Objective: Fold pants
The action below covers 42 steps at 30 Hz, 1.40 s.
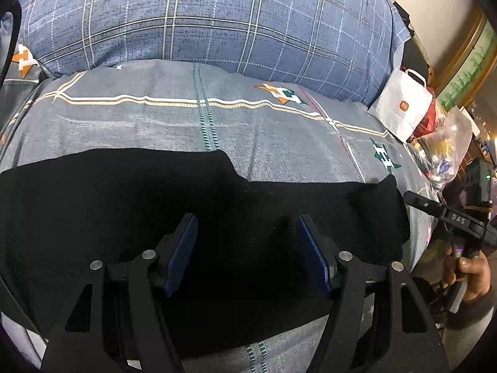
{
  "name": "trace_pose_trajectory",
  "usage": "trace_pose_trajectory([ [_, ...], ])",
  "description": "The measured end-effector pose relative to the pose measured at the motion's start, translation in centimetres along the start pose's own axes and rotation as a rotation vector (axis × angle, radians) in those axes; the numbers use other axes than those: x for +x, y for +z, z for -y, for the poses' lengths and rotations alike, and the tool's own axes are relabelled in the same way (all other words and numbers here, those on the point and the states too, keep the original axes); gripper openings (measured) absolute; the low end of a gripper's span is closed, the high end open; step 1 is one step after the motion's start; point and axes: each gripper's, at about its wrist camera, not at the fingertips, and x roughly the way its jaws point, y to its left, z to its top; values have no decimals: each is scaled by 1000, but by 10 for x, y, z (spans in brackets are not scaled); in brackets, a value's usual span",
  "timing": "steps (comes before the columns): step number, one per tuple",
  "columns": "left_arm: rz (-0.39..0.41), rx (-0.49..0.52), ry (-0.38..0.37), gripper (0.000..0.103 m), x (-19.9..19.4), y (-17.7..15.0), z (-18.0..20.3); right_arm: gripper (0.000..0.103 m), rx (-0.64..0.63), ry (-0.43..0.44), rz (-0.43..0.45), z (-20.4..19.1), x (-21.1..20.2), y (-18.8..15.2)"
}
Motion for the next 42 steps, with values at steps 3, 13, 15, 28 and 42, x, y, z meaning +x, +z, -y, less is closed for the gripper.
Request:
trace_pose_trajectory([
  [3,26,-32,2,66,-9,4,-9,42,-42,-62,-43,-3,25,6],
  [13,64,-143,41,66,-32,1,-45,11,-77,-3,-21,-19,39,18],
  [15,79,-154,41,66,-37,0,-50,10,-93,-22,32,-21,16,17],
  [28,127,-192,77,66,-64,-7,-76,11,-13,-252,19,11,44,25],
  [42,204,-391,264,66,-122,-53,-177,25,-188,204,50,-141,34,9],
])
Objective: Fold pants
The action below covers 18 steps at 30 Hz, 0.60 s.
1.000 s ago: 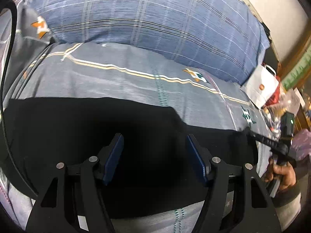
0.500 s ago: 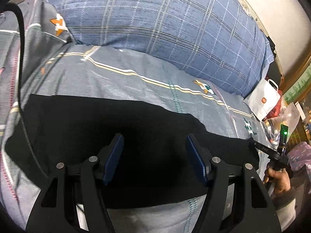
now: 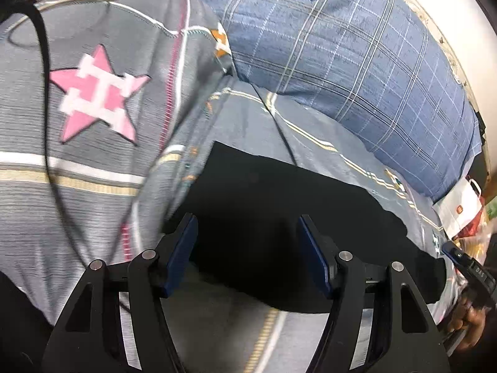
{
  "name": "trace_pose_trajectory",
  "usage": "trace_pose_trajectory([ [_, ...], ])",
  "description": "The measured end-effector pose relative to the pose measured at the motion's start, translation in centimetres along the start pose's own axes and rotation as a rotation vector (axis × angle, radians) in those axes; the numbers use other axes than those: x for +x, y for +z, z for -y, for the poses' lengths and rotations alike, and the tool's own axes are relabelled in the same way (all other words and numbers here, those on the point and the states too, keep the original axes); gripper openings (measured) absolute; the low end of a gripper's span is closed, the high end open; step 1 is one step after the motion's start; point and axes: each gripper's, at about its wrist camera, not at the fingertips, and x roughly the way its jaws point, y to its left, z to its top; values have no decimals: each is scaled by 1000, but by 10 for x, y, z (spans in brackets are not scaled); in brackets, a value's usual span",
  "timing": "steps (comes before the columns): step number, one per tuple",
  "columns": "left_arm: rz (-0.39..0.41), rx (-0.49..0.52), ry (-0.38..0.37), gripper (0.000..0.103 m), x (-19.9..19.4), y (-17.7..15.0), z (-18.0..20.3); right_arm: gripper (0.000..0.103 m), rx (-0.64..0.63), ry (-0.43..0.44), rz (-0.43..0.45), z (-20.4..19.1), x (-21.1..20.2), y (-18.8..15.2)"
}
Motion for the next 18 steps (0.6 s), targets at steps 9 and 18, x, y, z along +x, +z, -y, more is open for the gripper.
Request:
trace_pose_trajectory([
  [9,11,54,-43,66,7,-5,14,25,-162,-9,-78,-78,88,-2],
  [18,-2,125,26,66,36,-8,19,25,-168,-74,-116,-79,116,6],
])
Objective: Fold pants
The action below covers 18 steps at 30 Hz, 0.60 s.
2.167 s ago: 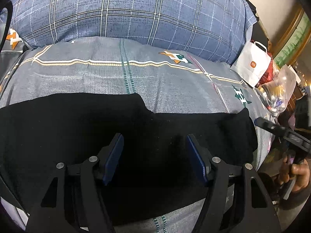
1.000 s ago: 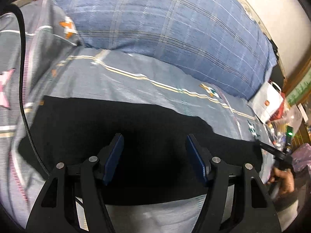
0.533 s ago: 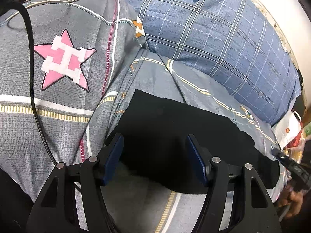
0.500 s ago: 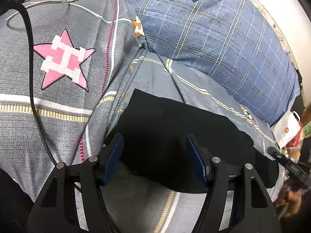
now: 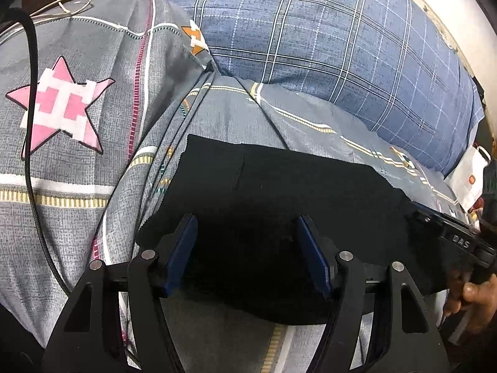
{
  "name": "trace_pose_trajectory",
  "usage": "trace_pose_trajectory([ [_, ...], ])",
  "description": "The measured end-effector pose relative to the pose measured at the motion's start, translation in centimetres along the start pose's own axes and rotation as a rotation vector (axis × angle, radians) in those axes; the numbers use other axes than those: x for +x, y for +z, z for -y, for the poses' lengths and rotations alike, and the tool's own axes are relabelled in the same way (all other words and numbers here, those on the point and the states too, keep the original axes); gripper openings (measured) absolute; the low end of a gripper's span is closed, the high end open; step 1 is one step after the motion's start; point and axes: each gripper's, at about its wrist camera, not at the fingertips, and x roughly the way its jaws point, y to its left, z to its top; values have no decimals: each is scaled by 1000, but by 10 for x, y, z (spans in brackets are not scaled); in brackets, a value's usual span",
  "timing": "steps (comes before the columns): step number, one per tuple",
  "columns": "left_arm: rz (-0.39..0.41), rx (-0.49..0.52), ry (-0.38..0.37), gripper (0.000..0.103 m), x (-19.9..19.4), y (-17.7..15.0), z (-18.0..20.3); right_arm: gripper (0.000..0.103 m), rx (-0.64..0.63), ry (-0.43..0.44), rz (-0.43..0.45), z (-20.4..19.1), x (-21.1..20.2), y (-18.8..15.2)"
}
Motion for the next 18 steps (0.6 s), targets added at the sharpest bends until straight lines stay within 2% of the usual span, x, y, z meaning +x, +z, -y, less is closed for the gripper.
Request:
trace_pose_trajectory([
  [6,27,5,9,66,-12,4,6,26,9,23,32,-7,-30,-12],
  [14,67,48,8,66,-29,2,25,26,61,57,40,-4,-45,-36],
  [18,77,62,-4,66,-34,2,37,31,109,76,48,3,-54,-46],
])
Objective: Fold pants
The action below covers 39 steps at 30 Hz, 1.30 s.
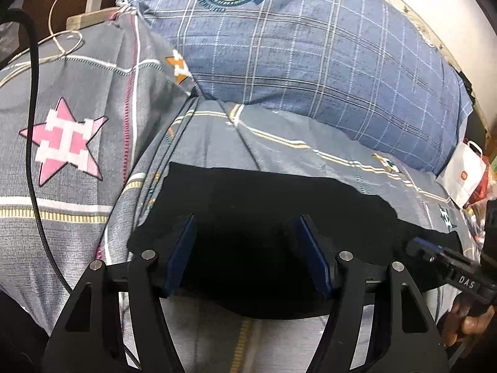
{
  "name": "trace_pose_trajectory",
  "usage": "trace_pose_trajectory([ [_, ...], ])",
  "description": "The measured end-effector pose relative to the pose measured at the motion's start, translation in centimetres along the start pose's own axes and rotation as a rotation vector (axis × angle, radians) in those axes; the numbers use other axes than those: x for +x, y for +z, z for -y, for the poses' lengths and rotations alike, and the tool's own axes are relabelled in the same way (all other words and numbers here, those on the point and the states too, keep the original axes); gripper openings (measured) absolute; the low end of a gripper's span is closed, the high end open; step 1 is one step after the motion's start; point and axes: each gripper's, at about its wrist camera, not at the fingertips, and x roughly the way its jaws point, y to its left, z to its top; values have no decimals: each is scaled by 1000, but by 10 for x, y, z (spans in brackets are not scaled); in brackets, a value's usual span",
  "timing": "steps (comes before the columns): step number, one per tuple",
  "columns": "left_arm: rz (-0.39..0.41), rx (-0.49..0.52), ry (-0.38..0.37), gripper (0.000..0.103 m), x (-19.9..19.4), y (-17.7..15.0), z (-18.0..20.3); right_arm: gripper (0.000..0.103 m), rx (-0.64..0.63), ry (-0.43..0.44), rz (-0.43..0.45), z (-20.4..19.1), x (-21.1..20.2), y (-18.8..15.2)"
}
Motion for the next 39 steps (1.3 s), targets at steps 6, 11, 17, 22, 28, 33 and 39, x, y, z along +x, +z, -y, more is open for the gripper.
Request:
trace_pose_trajectory([
  [6,9,68,-31,66,-4,-1,26,37,65,-20,23,17,-19,-14],
  [11,-17,97,-77,67,2,-2,45,38,115,-39,41,31,-37,-23],
  [17,-59,164,-116,66,10,-5,79,43,143,-71,61,49,-60,-38],
  [22,-84,218,-184,77,16,-8,113,43,220,-111,63,77,-78,-61],
  [28,-123,318,-264,77,31,-8,171,43,376,-149,91,124,-107,-91],
  [33,-128,421,-303,77,38,-11,221,44,448,-173,124,148,-122,-100],
  [39,-132,474,-313,77,53,-7,255,44,491,-171,127,162,-122,-106],
])
